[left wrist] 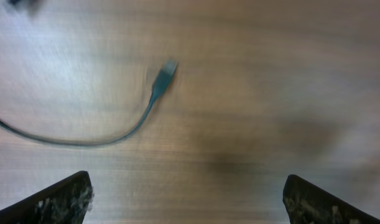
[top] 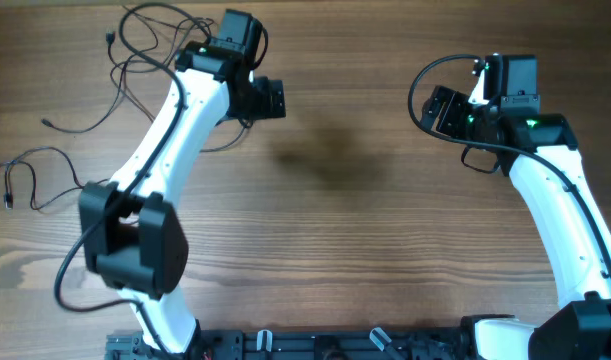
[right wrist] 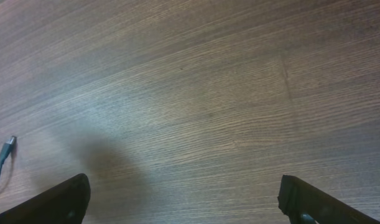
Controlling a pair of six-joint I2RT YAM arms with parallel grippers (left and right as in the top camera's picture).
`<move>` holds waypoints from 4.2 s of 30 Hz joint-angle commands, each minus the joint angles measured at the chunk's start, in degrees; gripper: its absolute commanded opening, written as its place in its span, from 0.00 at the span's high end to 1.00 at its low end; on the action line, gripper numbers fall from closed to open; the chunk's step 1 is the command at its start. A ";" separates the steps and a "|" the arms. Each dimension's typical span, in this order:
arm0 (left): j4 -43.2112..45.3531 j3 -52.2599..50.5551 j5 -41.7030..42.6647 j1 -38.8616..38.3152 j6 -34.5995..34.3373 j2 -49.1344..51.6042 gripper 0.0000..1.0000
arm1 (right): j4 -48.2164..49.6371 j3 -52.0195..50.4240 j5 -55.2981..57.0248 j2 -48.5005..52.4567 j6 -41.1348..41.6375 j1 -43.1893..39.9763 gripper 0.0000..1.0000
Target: Untangle cables
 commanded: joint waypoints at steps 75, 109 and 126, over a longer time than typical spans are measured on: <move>53.99 -96.91 2.40 15.26 3.72 -109.63 0.00 | 0.11 1.18 1.20 -0.61 -1.01 -0.09 0.00; 53.99 -96.91 2.38 15.26 3.72 -109.63 0.00 | 59.52 -61.99 3.02 -41.20 9.29 -0.09 0.00; 53.99 -96.91 2.40 15.26 3.72 -109.63 0.00 | 44.78 -67.80 8.44 -70.71 -6.23 -0.09 0.00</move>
